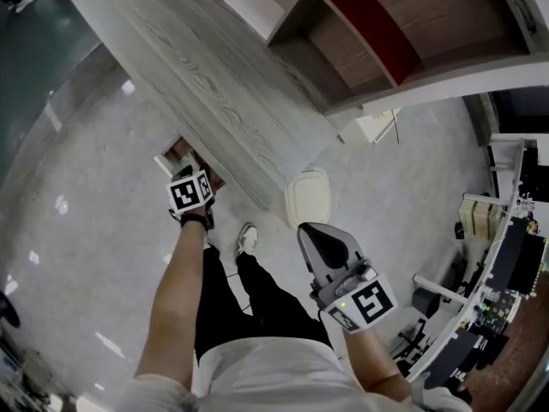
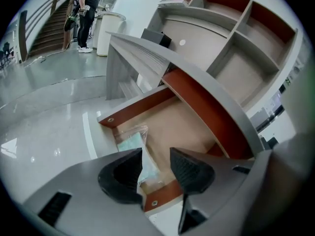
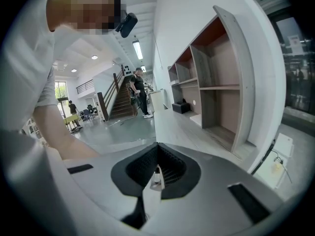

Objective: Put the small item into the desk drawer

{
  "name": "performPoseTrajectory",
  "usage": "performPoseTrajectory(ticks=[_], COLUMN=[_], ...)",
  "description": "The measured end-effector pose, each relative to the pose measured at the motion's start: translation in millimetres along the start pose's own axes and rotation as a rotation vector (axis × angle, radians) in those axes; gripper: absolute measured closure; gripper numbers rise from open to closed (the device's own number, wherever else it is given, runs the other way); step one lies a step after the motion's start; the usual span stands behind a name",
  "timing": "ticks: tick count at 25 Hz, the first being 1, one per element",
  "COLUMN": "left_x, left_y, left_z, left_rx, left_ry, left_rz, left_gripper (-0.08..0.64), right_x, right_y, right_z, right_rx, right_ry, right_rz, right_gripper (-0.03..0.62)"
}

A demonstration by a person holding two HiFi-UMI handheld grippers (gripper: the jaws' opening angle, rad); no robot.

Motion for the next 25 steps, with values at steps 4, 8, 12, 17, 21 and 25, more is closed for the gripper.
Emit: performPoseTrajectory(ticks=[4, 8, 12, 17, 21, 25], left_x=[-5, -10, -8, -9, -25, -23], left_y=[11, 19, 24, 28, 24, 27], left_z=[-5, -3, 2, 3, 2, -2], left_rx=[-0.027, -0.033, -0.035, -0.055, -0.061, -0.049], left_ry=[-0.049, -0.037, -0.014, 0.004, 0.042, 0.032], left_rz=[0.014, 0.046, 0.056, 0.076, 0.180, 0.145], left_gripper=[0.391, 0.391, 0.391, 0.406, 0.495, 0.529], right_x=[2, 4, 8, 10, 9, 9], right_y=[-5, -7, -7, -5, -4, -3], right_z=[-6, -10, -11, -12, -12, -12], right_rx=[-0.018, -0.031, -0.037, -0.038, -0.041, -0.046], right_ry=[0.021, 0.033, 0.036, 0.039, 0.038, 0.036], right_rz=[-0.018, -0.034, -0.047, -0.052, -0.051, -0.052], right_gripper=[0.571, 0.571, 0.571, 0.571, 0.571, 0.571])
Point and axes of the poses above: the fingertips, and each gripper's own axes: y forward along the fingers, x to its right, z out of its top, the point moved 3 cm from there along -y, backward along the fingers, and after that the axes turned 13 degrees about -y, right-handed, at the moved point
